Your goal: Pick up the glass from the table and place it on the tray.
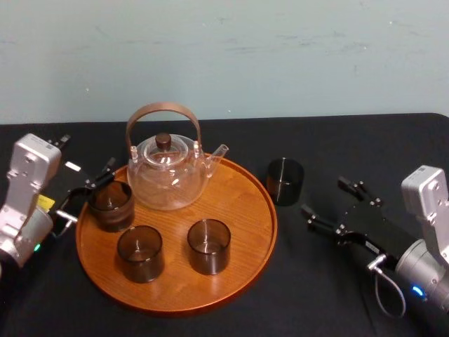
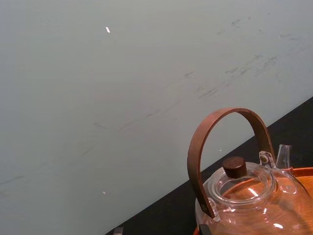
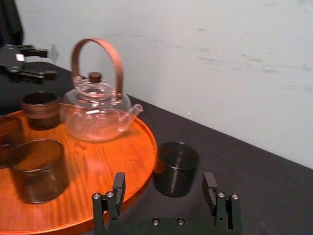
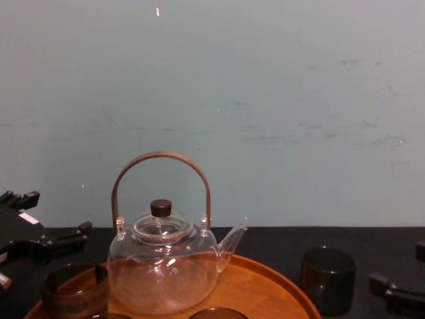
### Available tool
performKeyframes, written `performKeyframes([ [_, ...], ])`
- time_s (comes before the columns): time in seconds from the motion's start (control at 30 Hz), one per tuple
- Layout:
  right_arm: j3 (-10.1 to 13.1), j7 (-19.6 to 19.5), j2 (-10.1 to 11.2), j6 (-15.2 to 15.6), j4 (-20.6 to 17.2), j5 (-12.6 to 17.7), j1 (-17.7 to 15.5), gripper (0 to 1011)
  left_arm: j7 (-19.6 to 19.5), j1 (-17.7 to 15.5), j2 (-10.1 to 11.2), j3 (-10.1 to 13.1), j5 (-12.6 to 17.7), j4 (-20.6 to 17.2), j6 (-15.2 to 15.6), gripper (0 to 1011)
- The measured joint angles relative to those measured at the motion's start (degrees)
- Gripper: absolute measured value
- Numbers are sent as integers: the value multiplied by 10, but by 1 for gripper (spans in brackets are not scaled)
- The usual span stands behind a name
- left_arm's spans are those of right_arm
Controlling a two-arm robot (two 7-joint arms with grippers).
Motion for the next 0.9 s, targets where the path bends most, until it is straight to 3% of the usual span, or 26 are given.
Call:
performKeyframes([
  [0.47,9,-5,-19,24,53,-4,45,1002,0,0,0,0,0,0,0,1001],
  [0.9,-21,12,-37,41,117,-18,109,1002,0,0,0,0,0,0,0,1001],
])
